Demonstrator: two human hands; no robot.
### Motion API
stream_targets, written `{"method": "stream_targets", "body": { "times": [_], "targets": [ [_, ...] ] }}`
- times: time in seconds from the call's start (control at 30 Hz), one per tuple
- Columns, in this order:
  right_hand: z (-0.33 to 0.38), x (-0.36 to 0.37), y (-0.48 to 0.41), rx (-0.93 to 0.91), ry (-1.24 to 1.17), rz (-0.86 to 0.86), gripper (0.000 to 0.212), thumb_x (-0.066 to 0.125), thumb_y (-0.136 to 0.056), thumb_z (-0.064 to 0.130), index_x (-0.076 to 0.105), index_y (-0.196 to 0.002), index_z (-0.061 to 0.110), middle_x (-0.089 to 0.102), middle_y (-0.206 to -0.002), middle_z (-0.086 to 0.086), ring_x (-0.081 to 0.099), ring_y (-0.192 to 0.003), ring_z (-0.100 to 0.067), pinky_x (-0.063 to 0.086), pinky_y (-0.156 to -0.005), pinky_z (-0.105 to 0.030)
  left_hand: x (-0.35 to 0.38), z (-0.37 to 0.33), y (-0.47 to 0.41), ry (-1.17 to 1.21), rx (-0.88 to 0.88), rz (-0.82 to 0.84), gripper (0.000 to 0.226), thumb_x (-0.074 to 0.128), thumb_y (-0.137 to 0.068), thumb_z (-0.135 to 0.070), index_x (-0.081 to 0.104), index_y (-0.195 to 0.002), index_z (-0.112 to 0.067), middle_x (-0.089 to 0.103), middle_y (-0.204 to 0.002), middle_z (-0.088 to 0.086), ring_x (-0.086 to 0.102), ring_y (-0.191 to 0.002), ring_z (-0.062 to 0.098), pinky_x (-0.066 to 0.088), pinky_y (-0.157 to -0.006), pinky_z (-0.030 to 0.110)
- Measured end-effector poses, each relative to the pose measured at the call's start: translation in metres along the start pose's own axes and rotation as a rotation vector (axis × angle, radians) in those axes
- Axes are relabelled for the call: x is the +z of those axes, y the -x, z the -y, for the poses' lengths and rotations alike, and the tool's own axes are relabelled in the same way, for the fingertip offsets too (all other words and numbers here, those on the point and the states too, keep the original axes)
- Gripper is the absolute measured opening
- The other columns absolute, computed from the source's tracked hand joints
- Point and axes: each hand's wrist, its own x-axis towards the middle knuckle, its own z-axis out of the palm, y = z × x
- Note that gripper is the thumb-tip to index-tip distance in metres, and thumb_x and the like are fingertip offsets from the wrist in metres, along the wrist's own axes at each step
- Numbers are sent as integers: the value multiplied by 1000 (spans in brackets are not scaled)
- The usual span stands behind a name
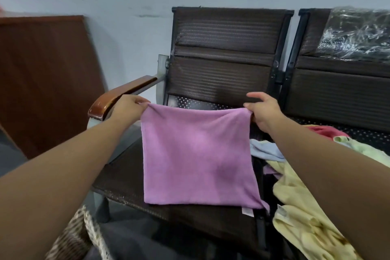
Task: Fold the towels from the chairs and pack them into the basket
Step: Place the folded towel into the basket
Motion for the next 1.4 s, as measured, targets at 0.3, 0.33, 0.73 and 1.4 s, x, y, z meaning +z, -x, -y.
{"method": "stream_targets", "body": {
  "times": [0.3, 0.33, 0.73, 1.4],
  "targets": [
    [78, -4, -39, -273, 54, -17, 25, 73, -88, 6, 72, -112, 7, 70, -104, -6, 65, -104, -21, 52, -90, -24, -35, -56, -65, 429, 147, -135, 32, 63, -92, -18, 76, -78, -43, 71, -82, -4, 62, -83, 15, 55, -91, 42],
    [85, -10, -37, -313, 99, 17, 29, 73, -87, 7, 71, -116, 7, 69, -105, -6, 64, -102, -18, 50, -85, -16, -42, -63, -64, 441, 183, -138, 29, 65, -91, -20, 76, -79, -44, 72, -82, -4, 62, -84, 15, 54, -93, 44],
    [2, -63, 60, -279, 670, 21, 17, 66, -84, -1, 78, -93, 7, 71, -84, -9, 64, -82, -20, 43, -73, -24, -26, 10, 73, 19, 205, 134, 14, 76, -86, -21, 77, -100, -21, 74, -90, 1, 63, -73, 6, 46, -70, 16],
    [-95, -89, 159, 26, 316, 76, 16, 63, -90, 2, 67, -77, 11, 61, -76, -7, 49, -69, -19, 40, -62, -29, -14, 78, 149, -267, 225, 468, 9, 66, -94, -27, 68, -89, -21, 61, -111, -12, 58, -101, 9, 44, -90, 29]
  ]
}}
